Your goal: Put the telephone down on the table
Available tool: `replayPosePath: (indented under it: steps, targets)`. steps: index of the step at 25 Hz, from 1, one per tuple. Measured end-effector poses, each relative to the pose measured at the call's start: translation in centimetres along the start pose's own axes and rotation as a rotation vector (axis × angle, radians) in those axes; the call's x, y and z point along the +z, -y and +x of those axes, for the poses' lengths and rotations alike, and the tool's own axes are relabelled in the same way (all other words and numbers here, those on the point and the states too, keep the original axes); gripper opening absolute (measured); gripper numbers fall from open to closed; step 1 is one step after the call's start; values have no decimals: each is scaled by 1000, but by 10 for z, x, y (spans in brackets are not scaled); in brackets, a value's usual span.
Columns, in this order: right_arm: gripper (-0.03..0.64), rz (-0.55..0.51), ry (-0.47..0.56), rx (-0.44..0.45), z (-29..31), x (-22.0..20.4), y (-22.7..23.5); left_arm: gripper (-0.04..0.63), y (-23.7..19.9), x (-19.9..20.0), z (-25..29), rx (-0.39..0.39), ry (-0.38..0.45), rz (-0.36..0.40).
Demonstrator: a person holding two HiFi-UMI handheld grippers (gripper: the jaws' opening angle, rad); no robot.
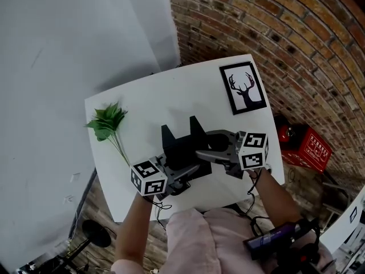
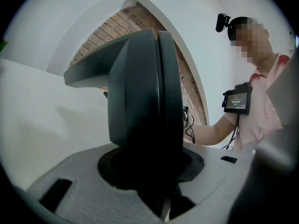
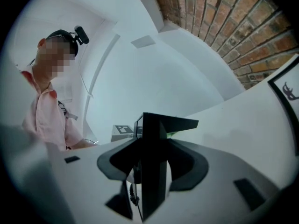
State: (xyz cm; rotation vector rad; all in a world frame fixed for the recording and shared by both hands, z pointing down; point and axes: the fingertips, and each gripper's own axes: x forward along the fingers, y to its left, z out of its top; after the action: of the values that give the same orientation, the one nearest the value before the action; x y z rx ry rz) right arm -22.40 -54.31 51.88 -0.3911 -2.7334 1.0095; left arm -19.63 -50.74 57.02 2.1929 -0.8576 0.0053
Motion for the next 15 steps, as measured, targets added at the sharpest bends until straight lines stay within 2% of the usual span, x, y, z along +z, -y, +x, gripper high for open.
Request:
replayPosePath:
  steps: [15]
  targets:
    - [199,48,-45,-46,5,-25,30,166,-24,-23,9,-1,-14,-100]
